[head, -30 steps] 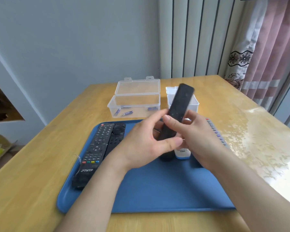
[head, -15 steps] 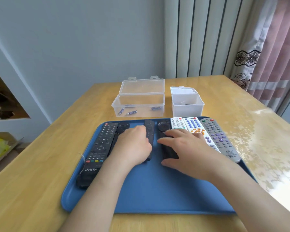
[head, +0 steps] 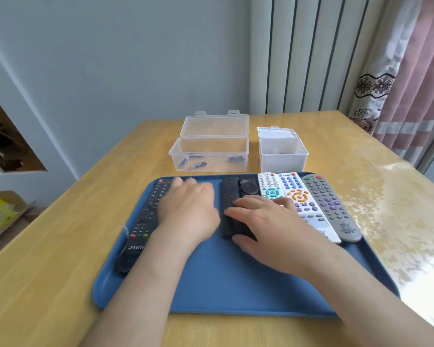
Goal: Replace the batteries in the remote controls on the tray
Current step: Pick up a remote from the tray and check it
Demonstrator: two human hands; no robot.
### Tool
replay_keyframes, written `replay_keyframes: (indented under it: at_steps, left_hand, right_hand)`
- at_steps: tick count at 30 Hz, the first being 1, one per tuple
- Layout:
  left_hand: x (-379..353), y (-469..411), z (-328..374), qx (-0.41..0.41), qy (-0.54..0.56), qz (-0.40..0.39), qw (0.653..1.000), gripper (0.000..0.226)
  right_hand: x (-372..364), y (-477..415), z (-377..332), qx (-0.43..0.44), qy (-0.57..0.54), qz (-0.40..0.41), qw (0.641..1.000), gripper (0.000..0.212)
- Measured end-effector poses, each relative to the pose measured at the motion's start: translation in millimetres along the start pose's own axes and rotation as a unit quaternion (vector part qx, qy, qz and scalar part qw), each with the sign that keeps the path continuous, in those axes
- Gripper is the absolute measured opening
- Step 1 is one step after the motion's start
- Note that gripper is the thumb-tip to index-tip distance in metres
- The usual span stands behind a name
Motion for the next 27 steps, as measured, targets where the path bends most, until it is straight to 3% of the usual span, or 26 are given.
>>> replay_keyframes:
  at_steps: [3, 7, 9, 12, 14, 15, 16, 18, 19, 20, 22, 24, 27]
  left_hand:
    - [-5, -5, -17, 0.055, -0.048, -0.032, 0.997, 0.036]
    - [-3, -4, -11, 0.044, -0.046, -0.001, 0.998, 0.028]
    - [-4, -4, -7, 0.032, -0.012, 0.019, 0.999, 0.033]
    - [2, -7, -14, 0.026, 0.052, 0.074, 0.996, 0.046]
    - [19, -5, -22, 0.030, 0.187, 0.133, 0.973, 0.049]
    - [25, -3, -22, 0.027, 0.315, 0.145, 0.937, 0.050]
    - [30, 0, -18, 0.018, 0.482, 0.133, 0.866, 0.051]
    - [31, 6, 1, -0.011, 0.743, 0.066, 0.665, 0.048]
    - [27, 8, 9, -0.021, 0.793, 0.047, 0.607, 0.044]
    - [24, 9, 17, -0.028, 0.807, 0.038, 0.588, 0.042]
    - [20, 12, 26, -0.039, 0.801, 0.040, 0.596, 0.040]
    - [20, 11, 25, -0.047, 0.771, 0.070, 0.632, 0.039]
    - [17, 9, 23, -0.038, 0.732, 0.097, 0.674, 0.033]
  right_hand:
    - [-3, -1, 3, -0.004, 0.004, 0.006, 1.000, 0.038]
    - [-4, 0, 4, 0.007, -0.002, 0.022, 1.000, 0.040]
    - [-5, -1, 5, 0.006, -0.031, 0.045, 0.999, 0.044]
    - [4, -2, 10, -0.023, -0.134, 0.143, 0.980, 0.039]
    - [14, -1, 15, -0.071, -0.236, 0.202, 0.948, 0.028]
    - [17, 0, 18, -0.112, -0.316, 0.203, 0.920, 0.027]
    - [19, 1, 19, -0.151, -0.424, 0.175, 0.876, 0.025]
    - [16, 0, 13, -0.179, -0.653, 0.064, 0.733, 0.026]
    - [16, 1, 6, -0.176, -0.724, 0.014, 0.667, 0.031]
    - [17, 2, 1, -0.167, -0.759, -0.013, 0.629, 0.035]
    - [18, 2, 0, -0.161, -0.765, -0.006, 0.624, 0.037]
    - [18, 2, 3, -0.167, -0.748, 0.023, 0.642, 0.039]
    - [17, 2, 6, -0.169, -0.750, 0.041, 0.638, 0.045]
Point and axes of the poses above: each hand's wrist, its own y-axis away from the middle knuckle, its own x-axis out of the back of the hand, z = x × y, the point moved 4 cm from there along -y, towards the middle knuckle, and after that the axes turned 4 degrees about y, right-handed, at the moved point
